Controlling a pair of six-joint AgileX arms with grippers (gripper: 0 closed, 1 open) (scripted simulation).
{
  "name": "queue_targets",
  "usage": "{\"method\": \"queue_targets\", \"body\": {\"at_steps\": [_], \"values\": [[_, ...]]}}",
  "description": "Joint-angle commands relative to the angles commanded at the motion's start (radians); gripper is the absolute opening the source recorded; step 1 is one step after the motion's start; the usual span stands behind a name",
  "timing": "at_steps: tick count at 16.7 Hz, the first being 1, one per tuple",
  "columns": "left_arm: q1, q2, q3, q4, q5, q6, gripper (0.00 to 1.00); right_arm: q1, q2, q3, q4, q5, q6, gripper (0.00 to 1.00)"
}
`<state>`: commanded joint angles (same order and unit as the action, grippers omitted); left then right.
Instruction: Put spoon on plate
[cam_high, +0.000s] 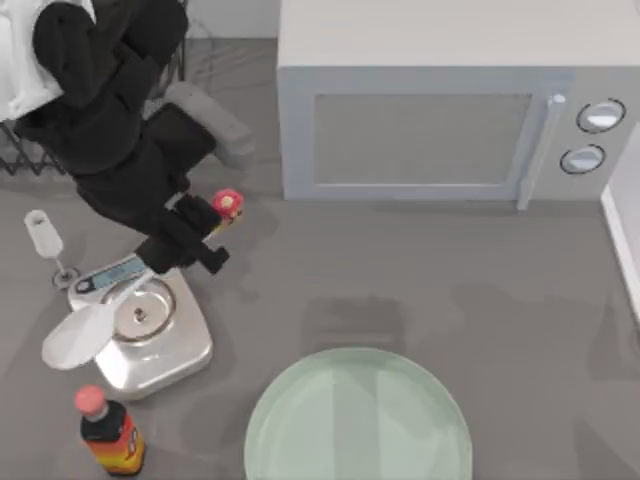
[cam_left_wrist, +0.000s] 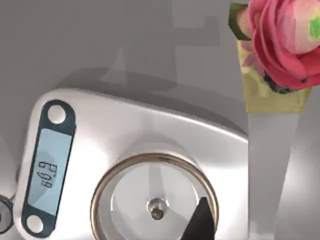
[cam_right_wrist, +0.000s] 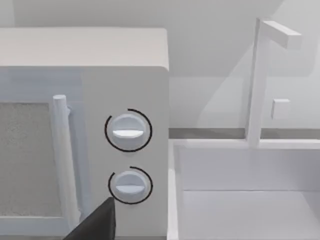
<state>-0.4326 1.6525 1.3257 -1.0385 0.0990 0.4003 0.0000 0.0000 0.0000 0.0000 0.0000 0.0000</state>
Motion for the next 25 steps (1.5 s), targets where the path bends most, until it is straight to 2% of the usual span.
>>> {"method": "queue_targets", "body": {"at_steps": [3,6,10,18,25], "values": [[-0.225,0.114,0.059,0.001,0.008,0.074,0.0,0.0,0.0,0.0,0.0,0.0,0.0,1.0],[-0.422,0.198,0.074,-0.003,-0.017,0.123,0.0,0.0,0.0,0.0,0.0,0.0,0.0,1.0],[-0.589,0.248,0.071,0.0,-0.074,0.153,0.0,0.0,0.0,0.0,0.0,0.0,0.0,1.0],[-0.606,0.247,0.07,0.005,-0.086,0.155,0.0,0.0,0.0,0.0,0.0,0.0,0.0,1.0],[-0.615,0.251,0.108,0.105,-0.134,0.137,0.0,0.0,0.0,0.0,0.0,0.0,0.0,1.0]]}}
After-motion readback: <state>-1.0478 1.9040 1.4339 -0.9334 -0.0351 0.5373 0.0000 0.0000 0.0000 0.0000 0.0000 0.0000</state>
